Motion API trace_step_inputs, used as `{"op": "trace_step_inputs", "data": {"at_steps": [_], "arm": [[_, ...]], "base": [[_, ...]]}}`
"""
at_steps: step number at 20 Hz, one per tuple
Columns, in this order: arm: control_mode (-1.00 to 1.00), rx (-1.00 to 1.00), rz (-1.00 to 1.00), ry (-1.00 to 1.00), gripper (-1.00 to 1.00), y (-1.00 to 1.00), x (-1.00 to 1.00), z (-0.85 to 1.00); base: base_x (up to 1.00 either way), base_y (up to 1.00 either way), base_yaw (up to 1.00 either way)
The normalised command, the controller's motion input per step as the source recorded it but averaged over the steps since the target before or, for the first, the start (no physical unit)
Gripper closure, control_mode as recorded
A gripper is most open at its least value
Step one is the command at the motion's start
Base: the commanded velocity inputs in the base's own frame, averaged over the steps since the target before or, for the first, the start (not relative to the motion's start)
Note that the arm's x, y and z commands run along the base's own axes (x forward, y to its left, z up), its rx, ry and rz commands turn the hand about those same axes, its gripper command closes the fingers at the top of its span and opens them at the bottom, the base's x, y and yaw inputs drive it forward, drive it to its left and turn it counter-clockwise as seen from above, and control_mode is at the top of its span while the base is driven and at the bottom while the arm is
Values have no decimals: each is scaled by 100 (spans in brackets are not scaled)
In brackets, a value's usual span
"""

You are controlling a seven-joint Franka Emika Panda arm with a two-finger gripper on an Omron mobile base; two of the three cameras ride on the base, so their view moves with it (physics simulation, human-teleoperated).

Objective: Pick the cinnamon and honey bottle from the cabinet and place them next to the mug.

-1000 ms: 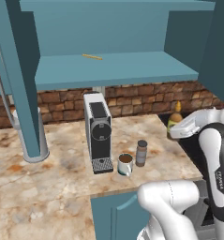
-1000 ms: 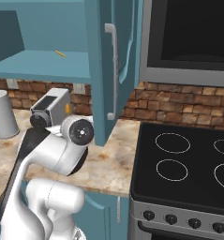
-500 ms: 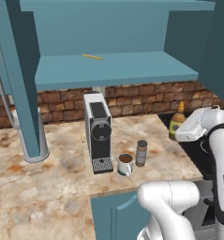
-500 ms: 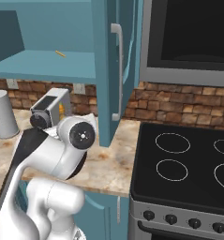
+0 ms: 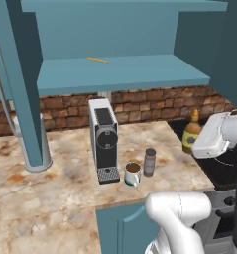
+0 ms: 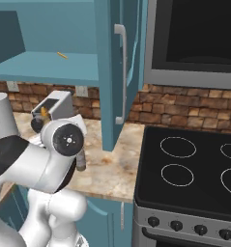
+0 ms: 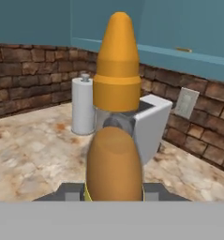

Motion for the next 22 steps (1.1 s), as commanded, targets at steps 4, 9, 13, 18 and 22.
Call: {"op": "trace_step_inputs", "data": {"at_steps": [4,9,13,18,22], "arm": [[-100,1,-21,-26,100,5,-97,-49],[-100,3,-29,-25,100,0,-82,-60],[-100,5,-28,-19,100,0,-14,-91],[-100,17,-24,-24,100,0,0,-96],[-100,27,-10,-21,100,0,0,-89]], "base": [[0,0,0],[0,0,0],[0,0,0],[0,0,0],[0,0,0]]}}
